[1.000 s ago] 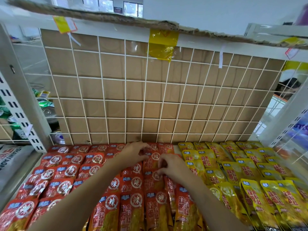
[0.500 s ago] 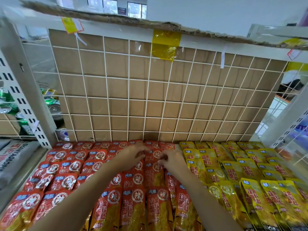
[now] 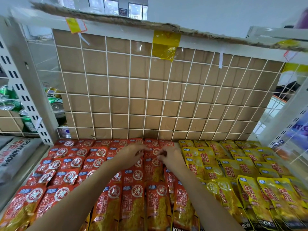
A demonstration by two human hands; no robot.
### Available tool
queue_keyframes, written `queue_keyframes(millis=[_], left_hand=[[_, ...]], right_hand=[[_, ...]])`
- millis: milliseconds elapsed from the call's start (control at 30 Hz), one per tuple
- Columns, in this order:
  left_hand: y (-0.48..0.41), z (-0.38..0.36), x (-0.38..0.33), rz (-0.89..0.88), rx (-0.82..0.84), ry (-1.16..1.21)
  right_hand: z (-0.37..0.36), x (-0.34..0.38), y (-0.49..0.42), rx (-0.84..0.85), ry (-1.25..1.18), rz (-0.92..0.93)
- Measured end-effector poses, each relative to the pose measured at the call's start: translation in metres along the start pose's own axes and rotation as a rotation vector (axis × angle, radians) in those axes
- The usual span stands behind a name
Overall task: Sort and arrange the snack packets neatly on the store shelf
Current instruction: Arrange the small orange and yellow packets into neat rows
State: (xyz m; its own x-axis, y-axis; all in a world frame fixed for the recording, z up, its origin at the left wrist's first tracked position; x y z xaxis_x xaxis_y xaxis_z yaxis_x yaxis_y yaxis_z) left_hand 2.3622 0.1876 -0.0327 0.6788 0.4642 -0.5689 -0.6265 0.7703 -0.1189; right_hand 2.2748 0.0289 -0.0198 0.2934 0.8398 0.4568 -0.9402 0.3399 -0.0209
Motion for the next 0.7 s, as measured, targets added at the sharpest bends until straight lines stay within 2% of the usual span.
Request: queue_keyframes(millis=[300, 533, 700], left_hand=[[0.017, 0.011, -0.023, -0.029, -0.073, 0.006], [0.051, -0.001, -0.061, -0.055, 0.162, -0.03], [0.062, -0.027, -0.072, -0.073, 0.203, -0.108]], right_hand=[[0.019, -0.004, 0.021, -0.11, 0.048, 0.106], [0.025, -0.02, 0.064, -0.111, 0.111, 0.148], [0.016, -0.029, 0.08, -0.109, 0.149, 0.168]])
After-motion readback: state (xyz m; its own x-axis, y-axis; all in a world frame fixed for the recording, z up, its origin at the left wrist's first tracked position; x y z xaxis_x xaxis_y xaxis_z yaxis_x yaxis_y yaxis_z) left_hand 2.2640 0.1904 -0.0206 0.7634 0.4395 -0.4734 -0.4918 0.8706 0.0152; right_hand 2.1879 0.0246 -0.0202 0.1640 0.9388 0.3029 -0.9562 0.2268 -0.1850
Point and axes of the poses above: each hand's wrist, its own y-axis away from the middle knuckle, its own z-axis out of the back of the hand, x = y × z, the point moved 1 cm from there along -y, towards the middle knuckle, and after that the axes turned 6 degrees about y, right-handed, at the moved point
